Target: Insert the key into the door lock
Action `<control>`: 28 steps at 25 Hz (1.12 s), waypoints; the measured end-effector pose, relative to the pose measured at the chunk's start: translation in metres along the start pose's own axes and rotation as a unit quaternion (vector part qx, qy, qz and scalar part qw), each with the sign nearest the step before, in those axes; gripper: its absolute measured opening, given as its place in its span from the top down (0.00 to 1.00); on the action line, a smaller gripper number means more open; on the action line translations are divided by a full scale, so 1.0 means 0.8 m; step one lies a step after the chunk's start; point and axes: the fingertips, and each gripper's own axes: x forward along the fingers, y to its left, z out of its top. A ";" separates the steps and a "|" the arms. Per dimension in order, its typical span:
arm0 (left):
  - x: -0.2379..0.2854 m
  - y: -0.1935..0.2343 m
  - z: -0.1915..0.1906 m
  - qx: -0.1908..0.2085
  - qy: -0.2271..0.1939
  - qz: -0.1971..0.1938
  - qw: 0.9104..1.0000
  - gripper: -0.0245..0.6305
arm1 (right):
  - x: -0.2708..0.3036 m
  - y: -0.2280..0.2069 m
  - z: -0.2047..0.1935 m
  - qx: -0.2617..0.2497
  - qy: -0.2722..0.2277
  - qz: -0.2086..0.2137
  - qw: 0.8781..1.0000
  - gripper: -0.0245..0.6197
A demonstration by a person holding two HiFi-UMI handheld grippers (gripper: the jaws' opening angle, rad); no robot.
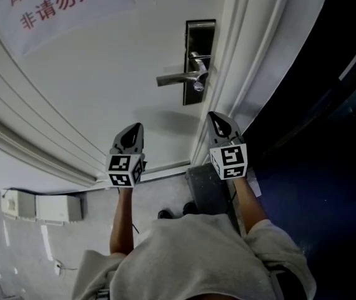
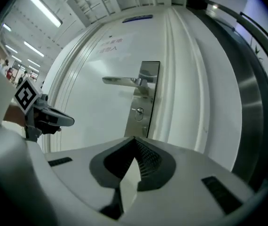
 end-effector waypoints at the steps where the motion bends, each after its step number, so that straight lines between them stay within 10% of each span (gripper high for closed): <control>1: -0.001 0.001 0.000 0.000 0.000 0.002 1.000 0.94 | 0.000 -0.001 -0.004 0.016 -0.002 0.000 1.000 0.93; 28: -0.066 0.070 -0.018 -0.020 0.001 0.092 0.996 0.94 | 0.057 0.066 0.004 0.044 -0.018 0.066 0.997 0.93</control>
